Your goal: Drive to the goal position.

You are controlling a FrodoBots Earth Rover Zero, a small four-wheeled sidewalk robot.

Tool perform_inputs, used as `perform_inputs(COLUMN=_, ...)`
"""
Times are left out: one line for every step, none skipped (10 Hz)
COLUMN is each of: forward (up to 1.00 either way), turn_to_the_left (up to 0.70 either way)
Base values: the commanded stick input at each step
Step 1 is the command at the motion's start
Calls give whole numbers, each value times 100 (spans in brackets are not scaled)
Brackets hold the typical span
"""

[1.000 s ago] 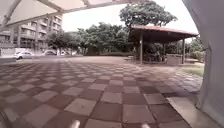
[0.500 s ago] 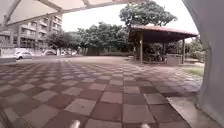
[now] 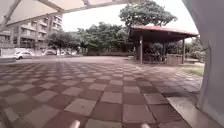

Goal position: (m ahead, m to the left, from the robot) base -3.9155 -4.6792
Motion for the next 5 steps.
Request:
perform_inputs(forward=70, turn_to_the_left=0)
perform_inputs(forward=70, turn_to_the_left=0)
perform_inputs(forward=70, turn_to_the_left=0)
perform_inputs(forward=70, turn_to_the_left=0)
perform_inputs(forward=70, turn_to_the_left=0)
